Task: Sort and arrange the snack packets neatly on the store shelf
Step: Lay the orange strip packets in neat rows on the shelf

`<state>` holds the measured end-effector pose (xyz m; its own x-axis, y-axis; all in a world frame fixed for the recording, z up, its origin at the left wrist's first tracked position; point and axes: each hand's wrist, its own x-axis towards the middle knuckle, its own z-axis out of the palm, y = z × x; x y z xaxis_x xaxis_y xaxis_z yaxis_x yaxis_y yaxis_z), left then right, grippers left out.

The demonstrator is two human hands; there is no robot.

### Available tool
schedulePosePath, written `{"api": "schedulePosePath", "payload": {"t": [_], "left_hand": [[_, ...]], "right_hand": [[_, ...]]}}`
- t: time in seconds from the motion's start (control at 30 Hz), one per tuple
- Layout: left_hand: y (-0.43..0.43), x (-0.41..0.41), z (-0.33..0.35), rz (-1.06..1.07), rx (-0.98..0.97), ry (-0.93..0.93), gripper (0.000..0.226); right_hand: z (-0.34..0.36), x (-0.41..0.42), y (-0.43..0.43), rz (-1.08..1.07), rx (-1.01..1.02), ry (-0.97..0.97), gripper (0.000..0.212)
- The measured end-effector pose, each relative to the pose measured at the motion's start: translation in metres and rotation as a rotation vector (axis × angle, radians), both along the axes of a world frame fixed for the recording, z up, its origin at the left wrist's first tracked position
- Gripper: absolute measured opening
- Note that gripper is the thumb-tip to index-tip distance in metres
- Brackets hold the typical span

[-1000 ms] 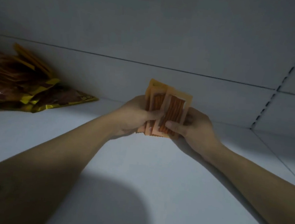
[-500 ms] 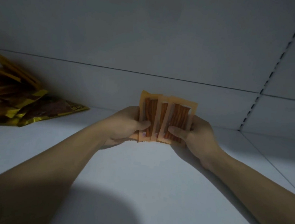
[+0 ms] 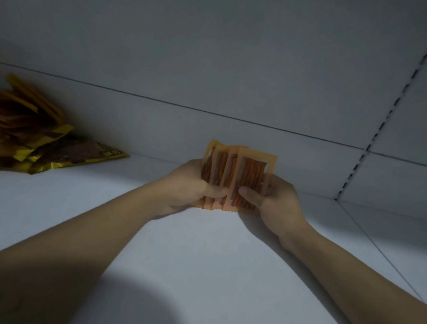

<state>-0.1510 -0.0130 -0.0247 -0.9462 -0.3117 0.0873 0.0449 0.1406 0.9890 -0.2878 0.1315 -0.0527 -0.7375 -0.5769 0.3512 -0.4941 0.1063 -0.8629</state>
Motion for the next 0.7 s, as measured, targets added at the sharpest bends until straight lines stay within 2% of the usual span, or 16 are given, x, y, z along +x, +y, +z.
{"api": "schedulePosePath", "payload": {"t": [0.33,0.43,0.6,0.7], "left_hand": [[-0.003,-0.007,-0.006,0.153,-0.08,0.128,0.028],[0.003,-0.005,-0.001,0.242,-0.069,0.172,0.027],[0.021,-0.009,0.028,0.422,-0.225,0.173,0.025],[0.047,-0.017,0.042,0.438,-0.288,0.178,0.027]], "right_hand": [[0.004,-0.002,-0.007,0.074,0.01,0.011,0.013],[0.019,-0.001,-0.008,0.129,-0.003,-0.046,0.02],[0.056,-0.01,0.01,0.201,0.01,-0.073,0.015],[0.074,-0.018,0.038,0.204,0.024,-0.041,0.017]]}}
